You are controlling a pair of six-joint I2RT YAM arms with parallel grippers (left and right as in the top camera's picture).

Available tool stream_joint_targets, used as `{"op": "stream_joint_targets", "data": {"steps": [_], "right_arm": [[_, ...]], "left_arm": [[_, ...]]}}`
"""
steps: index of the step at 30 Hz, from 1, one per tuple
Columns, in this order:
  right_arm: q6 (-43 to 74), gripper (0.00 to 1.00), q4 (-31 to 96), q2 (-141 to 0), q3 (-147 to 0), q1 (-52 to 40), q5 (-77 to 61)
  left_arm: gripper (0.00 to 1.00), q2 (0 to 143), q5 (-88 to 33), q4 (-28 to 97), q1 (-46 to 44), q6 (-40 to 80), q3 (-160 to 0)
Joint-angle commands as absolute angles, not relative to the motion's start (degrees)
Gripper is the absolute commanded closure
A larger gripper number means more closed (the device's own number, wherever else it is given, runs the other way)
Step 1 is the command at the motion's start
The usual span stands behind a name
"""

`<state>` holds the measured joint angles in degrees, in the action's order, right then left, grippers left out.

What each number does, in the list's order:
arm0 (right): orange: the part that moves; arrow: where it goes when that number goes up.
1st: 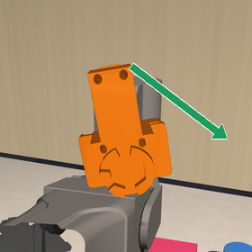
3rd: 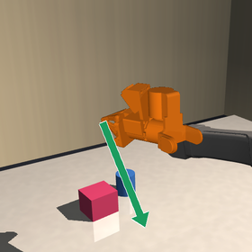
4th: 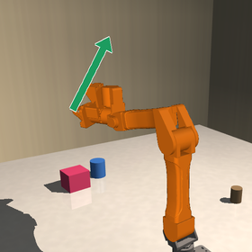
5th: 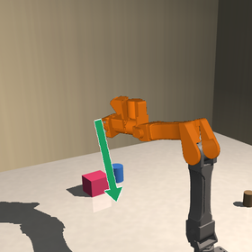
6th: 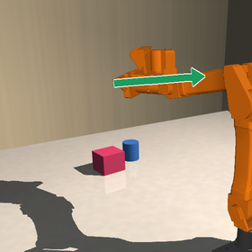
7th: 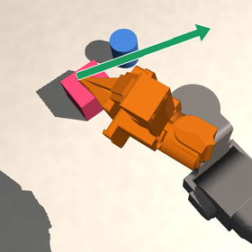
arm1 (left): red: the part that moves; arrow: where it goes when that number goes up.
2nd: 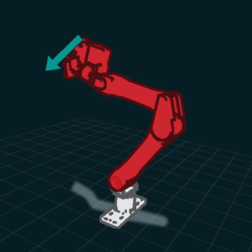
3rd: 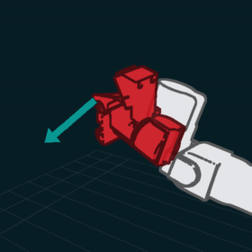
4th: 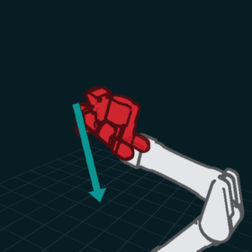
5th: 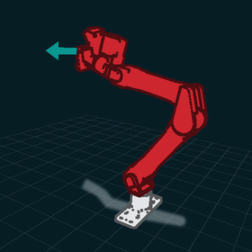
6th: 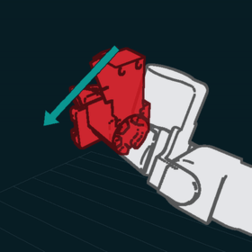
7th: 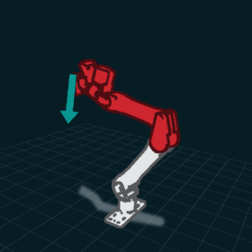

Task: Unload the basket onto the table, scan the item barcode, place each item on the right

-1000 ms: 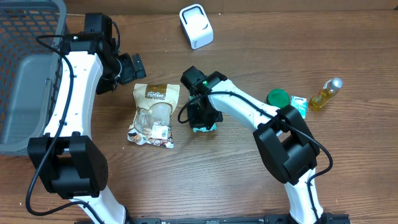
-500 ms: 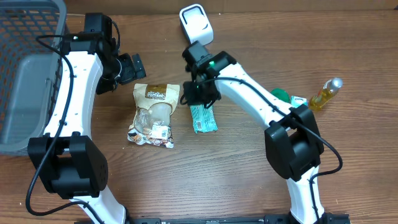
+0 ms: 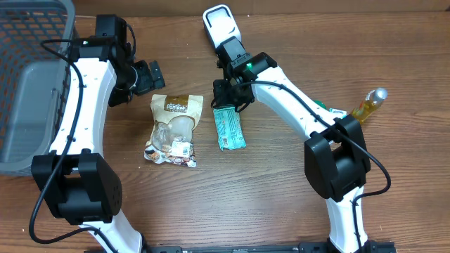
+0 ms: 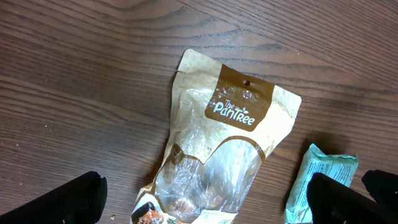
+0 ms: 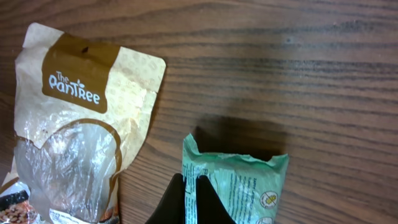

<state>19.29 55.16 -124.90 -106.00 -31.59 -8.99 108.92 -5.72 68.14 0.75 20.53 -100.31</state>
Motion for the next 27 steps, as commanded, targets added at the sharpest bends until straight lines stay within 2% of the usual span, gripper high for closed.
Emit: {"op": "stream_joint_targets", "data": {"steps": [1, 27], "right_arm": [[20.1, 0.96, 54.1, -124.4, -106.1, -31.8, -8.6], [21.3, 0.96, 52.5, -127.2, -106.1, -34.4, -8.7]], "left_arm": [[0.00, 109.1, -5.4, 68.1, 0.7, 19.7, -99.7], [0.00, 109.1, -5.4, 68.1, 0.7, 19.7, -99.7]]}}
